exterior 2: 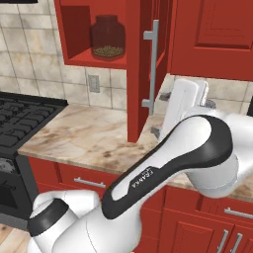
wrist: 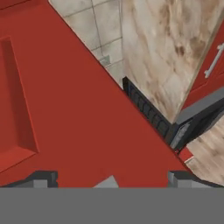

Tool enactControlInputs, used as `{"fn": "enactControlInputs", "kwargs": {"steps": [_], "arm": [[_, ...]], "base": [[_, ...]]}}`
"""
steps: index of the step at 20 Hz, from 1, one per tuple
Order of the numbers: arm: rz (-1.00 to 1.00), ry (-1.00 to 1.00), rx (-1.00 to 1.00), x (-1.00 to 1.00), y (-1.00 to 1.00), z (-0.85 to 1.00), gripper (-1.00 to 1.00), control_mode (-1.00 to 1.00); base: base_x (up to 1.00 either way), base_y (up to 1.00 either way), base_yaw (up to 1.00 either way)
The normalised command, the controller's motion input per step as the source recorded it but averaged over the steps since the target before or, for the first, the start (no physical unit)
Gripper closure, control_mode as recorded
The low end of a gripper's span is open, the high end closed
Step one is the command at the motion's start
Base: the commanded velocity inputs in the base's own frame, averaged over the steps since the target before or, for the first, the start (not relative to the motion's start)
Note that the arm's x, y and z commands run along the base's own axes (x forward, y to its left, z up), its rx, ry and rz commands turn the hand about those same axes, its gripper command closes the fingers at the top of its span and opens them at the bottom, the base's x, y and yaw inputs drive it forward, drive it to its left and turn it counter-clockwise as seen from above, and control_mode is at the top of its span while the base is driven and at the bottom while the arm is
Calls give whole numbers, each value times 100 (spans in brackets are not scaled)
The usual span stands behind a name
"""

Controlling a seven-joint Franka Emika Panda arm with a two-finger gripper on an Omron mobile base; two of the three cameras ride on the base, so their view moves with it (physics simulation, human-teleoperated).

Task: Pick the candle and jar from the dining table and place them in the open cabinet. Close the cabinet after placing the objects.

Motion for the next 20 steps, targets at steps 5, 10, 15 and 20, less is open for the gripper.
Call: {"fn": "enactControlInputs", "kwargs": {"steps": [5, 10, 15, 20], "arm": [[18, -2, 15, 31, 0, -1, -100, -100], [14, 0, 6, 10, 1, 0, -100, -100], [10, 0, 0, 0, 37, 0, -100, -100], [2, 2, 0, 0, 78, 1, -100, -100]], "base": [[0, 0, 0], [0, 0, 0], [0, 0, 0], [0, 0, 0]]}}
